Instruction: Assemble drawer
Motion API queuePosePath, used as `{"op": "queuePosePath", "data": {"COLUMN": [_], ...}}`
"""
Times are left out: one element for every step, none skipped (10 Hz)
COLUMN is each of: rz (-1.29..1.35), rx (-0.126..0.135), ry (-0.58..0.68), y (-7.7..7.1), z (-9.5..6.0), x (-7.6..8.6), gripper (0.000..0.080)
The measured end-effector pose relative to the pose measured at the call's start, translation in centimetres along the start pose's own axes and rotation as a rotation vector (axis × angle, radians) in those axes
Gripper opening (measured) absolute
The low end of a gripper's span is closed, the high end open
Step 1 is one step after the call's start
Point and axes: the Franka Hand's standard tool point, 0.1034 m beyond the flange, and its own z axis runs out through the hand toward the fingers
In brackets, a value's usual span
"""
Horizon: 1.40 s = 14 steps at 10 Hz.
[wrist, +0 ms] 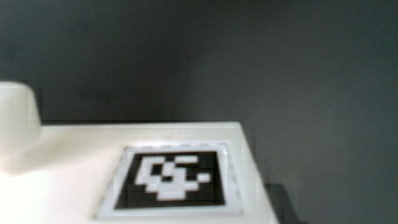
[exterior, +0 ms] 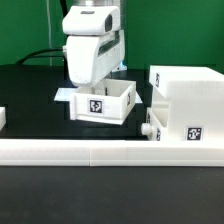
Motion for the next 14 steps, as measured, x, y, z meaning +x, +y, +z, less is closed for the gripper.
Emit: {"op": "queuePosePath", "data": {"rz": [-0.057, -0.167, -0.224, -0.223, -0.219, -0.219, -0.214, -0.207, -0.205, -0.205, -0.203, -0.203, -0.203, -0.203], "rx": [-0.002, -0.004, -0.003, -0.004, -0.006, -0.006, -0.006, -0.003, -0.008, -0.012, -0.01, -0.009, -0.008, -0.007], "ry": [-0.006, -0.017, -0.02, -0.02, -0.02, -0.019, -0.02, -0.02, -0.019, -0.018, -0.018, -0.018, -0.018, -0.017], "y": [0.1, 0.2, 0.3, 0.3, 0.4, 0.6, 1.1, 1.8, 2.7, 3.0, 2.9, 2.9, 2.8, 2.9], "z": [0.0, -0.1, -0.1, -0.1, -0.1, -0.2, -0.4, -0.7, -1.0, -1.0, -0.9, -0.9, -0.9, -0.8], "x": [-0.1, -0.2, -0.2, -0.1, 0.0, 0.1, 0.3, 0.5, 0.8, 0.9, 0.8, 0.8, 0.8, 0.8], "gripper": [0.0044, 0.0044, 0.0044, 0.0044, 0.0044, 0.0044, 0.0044, 0.0044, 0.0044, 0.0044, 0.0044, 0.0044, 0.0044, 0.0044]}}
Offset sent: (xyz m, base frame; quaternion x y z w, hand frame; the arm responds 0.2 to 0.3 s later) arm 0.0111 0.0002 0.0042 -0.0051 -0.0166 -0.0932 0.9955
